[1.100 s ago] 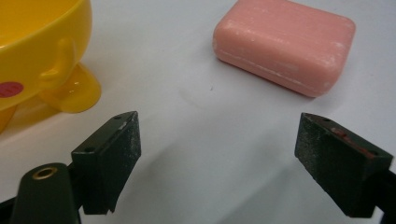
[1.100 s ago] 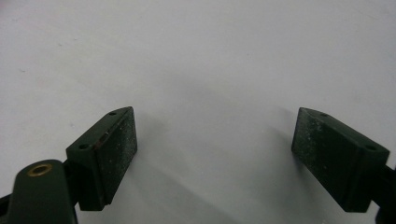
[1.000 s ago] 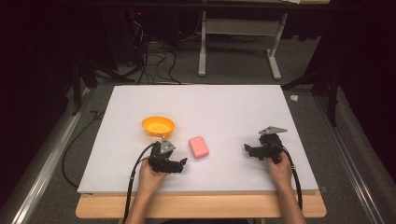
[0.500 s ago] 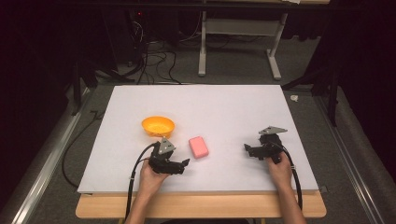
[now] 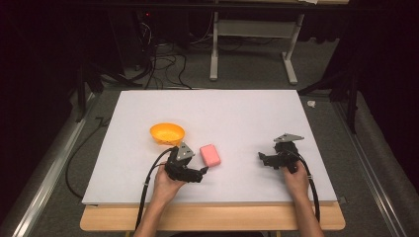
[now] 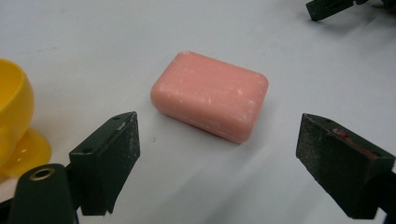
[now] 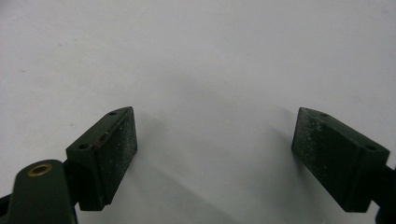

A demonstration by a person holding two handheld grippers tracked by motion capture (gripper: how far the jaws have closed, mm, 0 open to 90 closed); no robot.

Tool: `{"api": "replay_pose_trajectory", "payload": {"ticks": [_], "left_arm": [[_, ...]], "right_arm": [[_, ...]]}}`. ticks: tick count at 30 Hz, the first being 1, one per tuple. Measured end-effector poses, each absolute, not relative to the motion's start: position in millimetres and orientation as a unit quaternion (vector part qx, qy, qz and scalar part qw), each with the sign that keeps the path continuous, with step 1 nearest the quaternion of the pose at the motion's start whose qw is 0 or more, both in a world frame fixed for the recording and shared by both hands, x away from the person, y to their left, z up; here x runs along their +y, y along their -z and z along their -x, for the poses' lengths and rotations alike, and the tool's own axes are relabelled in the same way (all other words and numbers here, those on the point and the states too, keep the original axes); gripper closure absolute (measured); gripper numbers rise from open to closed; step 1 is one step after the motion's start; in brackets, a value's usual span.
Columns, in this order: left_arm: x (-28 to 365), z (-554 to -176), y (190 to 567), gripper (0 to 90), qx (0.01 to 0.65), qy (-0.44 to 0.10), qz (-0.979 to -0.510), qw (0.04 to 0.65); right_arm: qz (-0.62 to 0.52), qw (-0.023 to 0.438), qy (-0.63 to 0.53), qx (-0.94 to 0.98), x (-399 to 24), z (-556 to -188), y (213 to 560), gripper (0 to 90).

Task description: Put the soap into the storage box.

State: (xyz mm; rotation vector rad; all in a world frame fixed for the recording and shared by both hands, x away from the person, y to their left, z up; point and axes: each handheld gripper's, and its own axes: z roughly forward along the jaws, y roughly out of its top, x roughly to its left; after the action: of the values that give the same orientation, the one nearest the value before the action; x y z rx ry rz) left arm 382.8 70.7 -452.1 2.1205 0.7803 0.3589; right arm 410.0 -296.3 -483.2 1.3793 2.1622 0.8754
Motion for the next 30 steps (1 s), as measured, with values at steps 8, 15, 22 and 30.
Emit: {"api": "replay_pose_trajectory", "payload": {"ticks": [8, 15, 22, 30], "left_arm": [[57.8, -393.0, 446.7, 13.2, 0.299, -0.141, -0.848, 0.414], [47.8, -402.7, 446.0, 11.7, 0.294, -0.144, -0.854, 0.405], [39.7, -412.6, 447.5, 10.4, 0.293, -0.143, -0.858, 0.398], [32.8, -422.8, 453.6, 7.9, 0.296, -0.138, -0.857, 0.398]], "right_arm": [[-0.496, 0.215, -0.315, 0.780, -296.6, -410.1, 483.3, 14.8], [-0.497, 0.214, -0.315, 0.780, -296.4, -410.0, 483.2, 14.8], [-0.497, 0.214, -0.315, 0.780, -296.4, -410.1, 483.2, 14.8], [-0.496, 0.215, -0.315, 0.780, -296.6, -410.1, 483.3, 14.8]]}}
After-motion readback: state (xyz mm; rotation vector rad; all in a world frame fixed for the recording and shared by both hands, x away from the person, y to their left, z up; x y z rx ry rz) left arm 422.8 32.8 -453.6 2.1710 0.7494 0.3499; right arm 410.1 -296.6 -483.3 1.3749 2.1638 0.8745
